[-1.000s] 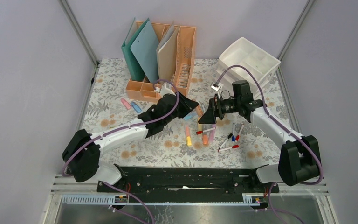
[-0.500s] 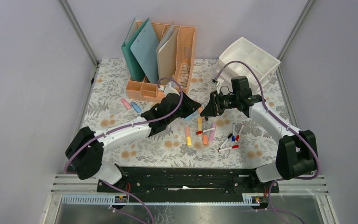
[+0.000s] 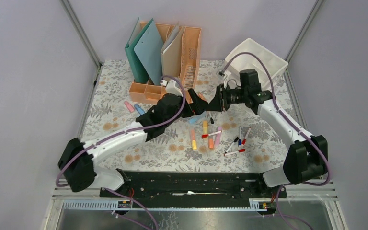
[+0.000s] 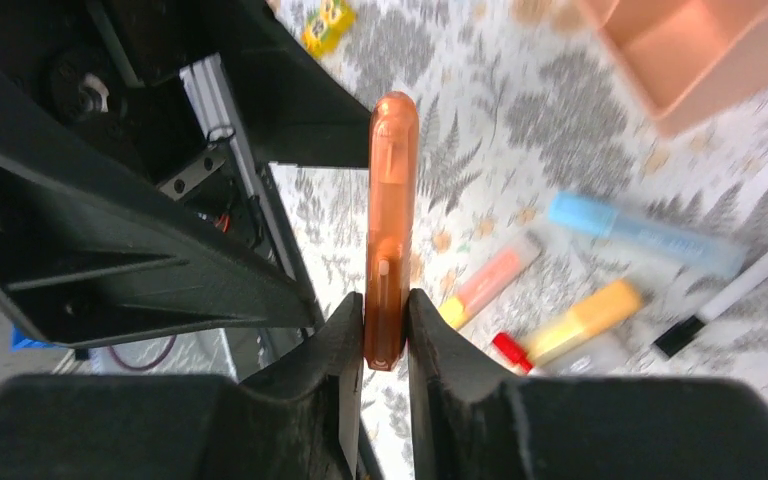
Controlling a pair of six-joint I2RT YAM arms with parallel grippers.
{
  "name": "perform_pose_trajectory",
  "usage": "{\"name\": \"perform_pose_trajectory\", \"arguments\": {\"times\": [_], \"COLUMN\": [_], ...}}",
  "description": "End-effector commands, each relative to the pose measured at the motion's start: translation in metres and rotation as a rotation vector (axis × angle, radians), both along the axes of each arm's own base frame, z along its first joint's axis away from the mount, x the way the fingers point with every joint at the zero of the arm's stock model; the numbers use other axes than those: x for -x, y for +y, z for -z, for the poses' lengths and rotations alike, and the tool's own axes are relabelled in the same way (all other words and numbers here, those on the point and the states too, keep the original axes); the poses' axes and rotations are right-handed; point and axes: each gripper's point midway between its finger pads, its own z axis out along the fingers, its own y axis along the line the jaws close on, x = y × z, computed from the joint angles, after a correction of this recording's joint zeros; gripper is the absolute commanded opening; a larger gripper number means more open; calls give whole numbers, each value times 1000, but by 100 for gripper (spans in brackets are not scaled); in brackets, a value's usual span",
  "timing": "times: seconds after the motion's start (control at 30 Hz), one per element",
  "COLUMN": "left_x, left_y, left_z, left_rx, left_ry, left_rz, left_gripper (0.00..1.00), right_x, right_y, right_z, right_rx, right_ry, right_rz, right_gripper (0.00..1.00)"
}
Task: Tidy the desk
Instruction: Place the stationery in the drawer.
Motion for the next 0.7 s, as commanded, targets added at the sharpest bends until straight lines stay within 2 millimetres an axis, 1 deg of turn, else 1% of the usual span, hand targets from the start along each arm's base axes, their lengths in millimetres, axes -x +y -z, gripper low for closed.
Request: {"name": "perform_pose_trajectory", "arguments": {"times": [0.0,0.07,0.17,0.2,0.23,0.3,0.33,0.43,0.53,0.67], "left_x": [-10,-13,-12,-11,-11,-11,-11,-8,-6,-4], "left_y": [55,90,137,150,162,189,198,220,233,242], "left_z": [-42,-39,-37,-37,-35,-33,-27,-17,-8,1], "left_rx": [-214,-308,-361,-358,-349,-320,-317,-316,-331,-348], "left_ry": [-205,-224,-239,-239,-233,-222,-204,-169,-141,-111], "left_rz": [-117,-210,-325,-347,-358,-396,-405,-423,-436,-449], "left_gripper": [99,99,99,99,99,99,99,99,99,99], "right_x": [-33,-49,-68,-53,-54,-64,-69,-84,-95,-106], "right_y": [-4,-18,-37,-74,-91,-109,-116,-141,-156,-166], "right_z": [-72,-90,-115,-53,-41,-37,-34,-27,-22,-18], "right_rx": [-71,-77,-84,211,321,419,458,580,644,688], "right_ry": [-217,-262,-326,-295,-325,-357,-367,-381,-384,-385], "right_rz": [25,73,132,118,116,168,194,301,372,426], "right_gripper": [21,21,21,0,0,0,0,0,0,0]}}
